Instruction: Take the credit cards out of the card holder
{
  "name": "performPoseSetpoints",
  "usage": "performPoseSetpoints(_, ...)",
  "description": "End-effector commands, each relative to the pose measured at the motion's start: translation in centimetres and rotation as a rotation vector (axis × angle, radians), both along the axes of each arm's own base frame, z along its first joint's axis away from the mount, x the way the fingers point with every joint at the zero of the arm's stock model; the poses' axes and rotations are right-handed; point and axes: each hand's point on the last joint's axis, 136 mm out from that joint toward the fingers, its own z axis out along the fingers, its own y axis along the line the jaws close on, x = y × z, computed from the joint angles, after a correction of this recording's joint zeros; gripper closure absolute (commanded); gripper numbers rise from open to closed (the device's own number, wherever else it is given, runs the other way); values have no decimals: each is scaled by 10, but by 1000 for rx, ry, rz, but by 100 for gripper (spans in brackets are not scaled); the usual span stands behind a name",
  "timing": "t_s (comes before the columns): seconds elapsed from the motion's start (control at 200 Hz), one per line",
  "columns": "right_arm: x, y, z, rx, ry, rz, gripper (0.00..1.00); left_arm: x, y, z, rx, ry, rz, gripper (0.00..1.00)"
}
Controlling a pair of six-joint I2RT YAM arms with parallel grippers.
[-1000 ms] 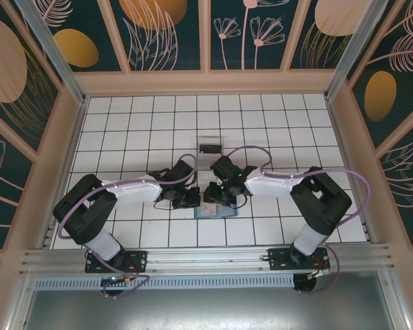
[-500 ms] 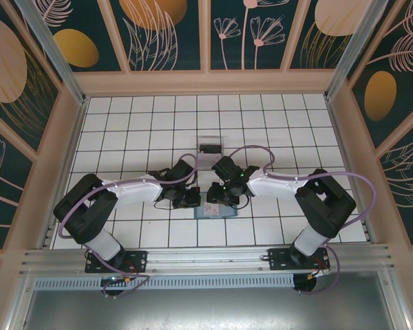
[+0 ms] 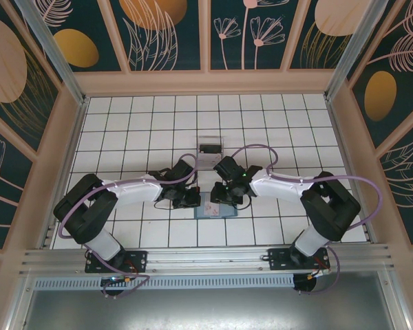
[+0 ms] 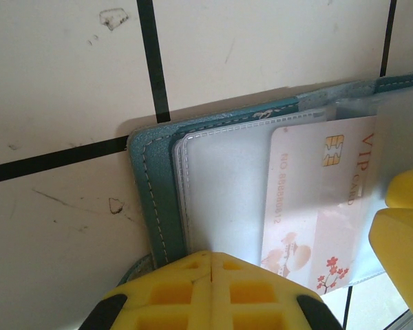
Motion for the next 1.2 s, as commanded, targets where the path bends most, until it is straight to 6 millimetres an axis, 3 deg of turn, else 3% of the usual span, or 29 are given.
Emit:
performPoseSetpoints(0.0, -1, -1, 0, 14, 1, 13, 65, -7, 14, -15, 84, 23, -5, 97)
performPoseSetpoints(0.275, -3, 6, -6, 30, 26, 28, 65, -6, 14, -15, 83, 22, -4, 97)
performPoseSetpoints(0.55, 2, 25, 14, 93, -10, 55, 63, -6, 14, -16, 85, 22, -3, 97)
performPoseSetpoints(0.866, -1, 21, -15, 4, 29, 65, 63, -7, 15, -15, 86, 19, -2, 97)
performPoseSetpoints(1.196, 4, 41, -4, 63, 6, 92, 63, -7, 16, -14, 84, 18, 4, 97)
